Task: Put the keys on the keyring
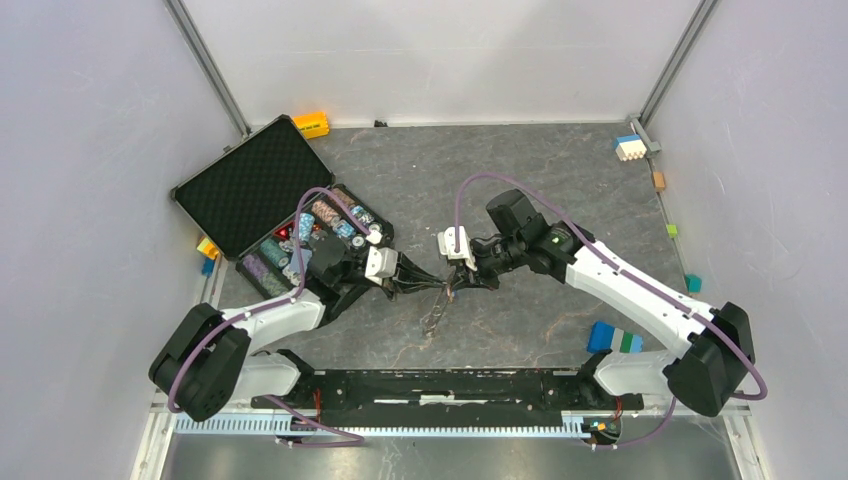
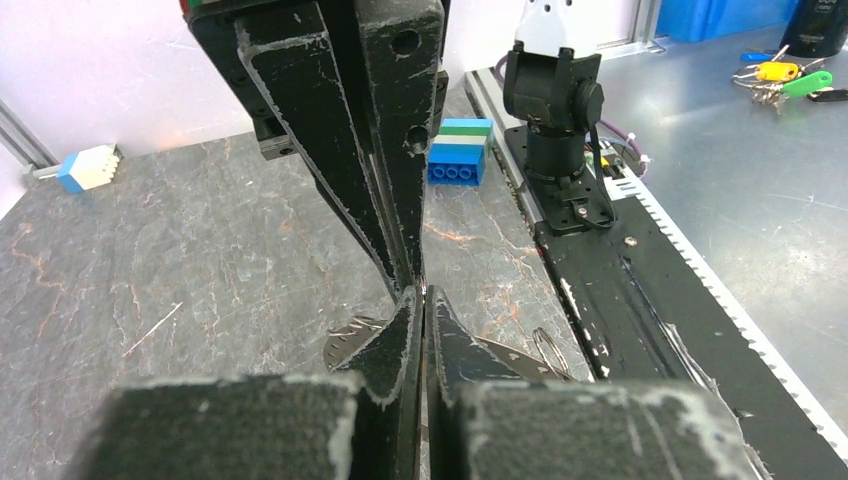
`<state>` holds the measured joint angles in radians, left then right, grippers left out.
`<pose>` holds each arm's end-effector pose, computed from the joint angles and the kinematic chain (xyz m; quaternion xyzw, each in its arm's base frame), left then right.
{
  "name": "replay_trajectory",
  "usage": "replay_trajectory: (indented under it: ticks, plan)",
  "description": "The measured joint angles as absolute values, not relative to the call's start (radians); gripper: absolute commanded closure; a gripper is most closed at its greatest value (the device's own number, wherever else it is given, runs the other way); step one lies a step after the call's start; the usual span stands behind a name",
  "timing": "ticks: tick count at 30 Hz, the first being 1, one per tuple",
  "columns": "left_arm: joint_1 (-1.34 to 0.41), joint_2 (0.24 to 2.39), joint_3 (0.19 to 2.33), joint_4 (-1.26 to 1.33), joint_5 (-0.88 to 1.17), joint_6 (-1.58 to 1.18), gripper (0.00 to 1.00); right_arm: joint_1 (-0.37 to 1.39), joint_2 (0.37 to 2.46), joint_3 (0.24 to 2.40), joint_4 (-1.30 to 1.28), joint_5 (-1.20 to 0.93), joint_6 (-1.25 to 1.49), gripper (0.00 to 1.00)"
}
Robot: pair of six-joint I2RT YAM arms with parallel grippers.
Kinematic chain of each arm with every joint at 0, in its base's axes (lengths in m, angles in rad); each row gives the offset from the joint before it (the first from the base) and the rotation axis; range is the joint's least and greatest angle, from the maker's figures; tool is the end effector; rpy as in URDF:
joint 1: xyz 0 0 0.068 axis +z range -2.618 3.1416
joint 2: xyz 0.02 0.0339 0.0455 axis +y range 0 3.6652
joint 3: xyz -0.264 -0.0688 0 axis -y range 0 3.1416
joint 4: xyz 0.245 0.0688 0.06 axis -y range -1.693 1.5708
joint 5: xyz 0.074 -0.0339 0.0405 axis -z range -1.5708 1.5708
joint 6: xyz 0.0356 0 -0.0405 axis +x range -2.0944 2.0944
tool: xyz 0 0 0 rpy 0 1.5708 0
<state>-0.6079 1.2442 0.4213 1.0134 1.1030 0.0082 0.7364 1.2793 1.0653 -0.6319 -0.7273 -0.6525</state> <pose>0.1742 -0.1599 0.2418 0.5495 0.3942 -0.5127 0.5290 0.1789 0.1942 0.2977 -0.6562 0.5908 0.3462 0.3171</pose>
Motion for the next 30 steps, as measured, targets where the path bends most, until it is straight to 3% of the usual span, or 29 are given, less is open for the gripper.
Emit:
replay_trajectory:
  ticks: [30]
  plan:
    - [-0.607,1.245,0.405,1.05,1.133,-0.001,0.98,0.736,1.321,1.065,-0.622,-0.8,-0.652,1.0]
